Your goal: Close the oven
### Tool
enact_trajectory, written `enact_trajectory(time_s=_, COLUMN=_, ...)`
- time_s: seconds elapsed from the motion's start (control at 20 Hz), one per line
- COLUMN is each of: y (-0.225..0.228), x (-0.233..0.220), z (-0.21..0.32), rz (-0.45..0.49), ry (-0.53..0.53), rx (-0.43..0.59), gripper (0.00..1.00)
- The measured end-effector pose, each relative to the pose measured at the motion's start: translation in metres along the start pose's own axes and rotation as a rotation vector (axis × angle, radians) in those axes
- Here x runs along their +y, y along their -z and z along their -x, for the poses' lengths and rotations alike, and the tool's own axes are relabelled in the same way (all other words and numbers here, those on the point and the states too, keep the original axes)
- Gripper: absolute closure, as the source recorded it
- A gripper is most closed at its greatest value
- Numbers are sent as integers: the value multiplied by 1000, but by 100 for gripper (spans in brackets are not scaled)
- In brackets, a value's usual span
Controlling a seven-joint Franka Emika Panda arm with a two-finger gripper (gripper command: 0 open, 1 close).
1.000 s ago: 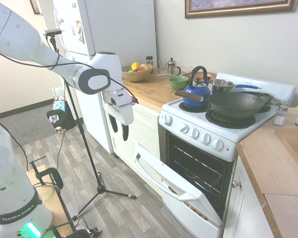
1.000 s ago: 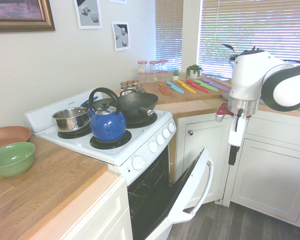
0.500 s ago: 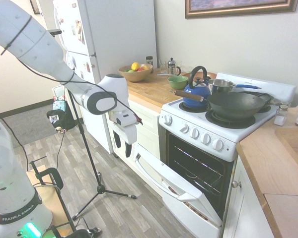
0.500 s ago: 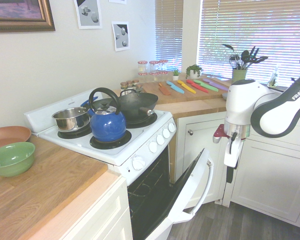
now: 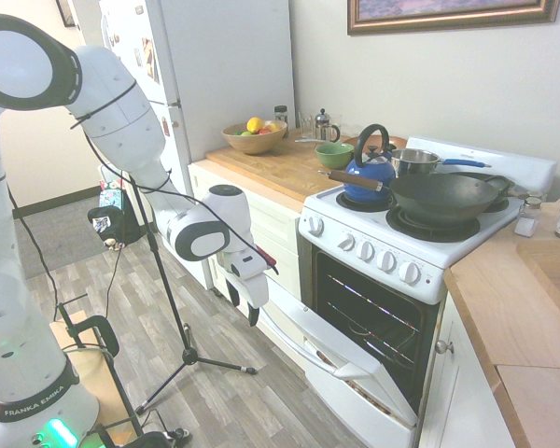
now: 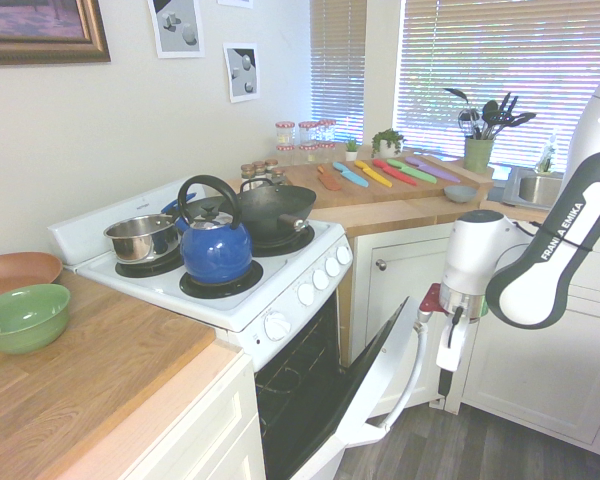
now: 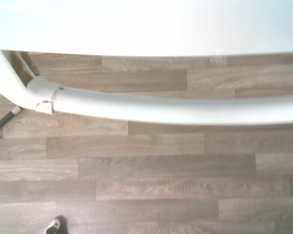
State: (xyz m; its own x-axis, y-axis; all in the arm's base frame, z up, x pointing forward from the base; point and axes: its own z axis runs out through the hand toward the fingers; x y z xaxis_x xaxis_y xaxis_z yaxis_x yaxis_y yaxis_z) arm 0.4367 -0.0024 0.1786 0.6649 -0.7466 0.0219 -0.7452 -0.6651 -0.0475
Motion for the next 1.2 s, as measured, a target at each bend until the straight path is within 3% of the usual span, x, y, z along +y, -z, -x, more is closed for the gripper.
enact_trajectory(time_s=0.2, y=-13, x=-9, z=-12, rz=1, ry=46, rx=45, gripper=0)
enact_trajectory(time_s=0.65, y=-32, x=-25, z=-47, rz=-14, ry=44, rx=91, gripper=0)
enact_trajectory(time_s=1.2, y=-59, x=-18, z=-78, rz=-44, ry=40, rx=58, gripper=0)
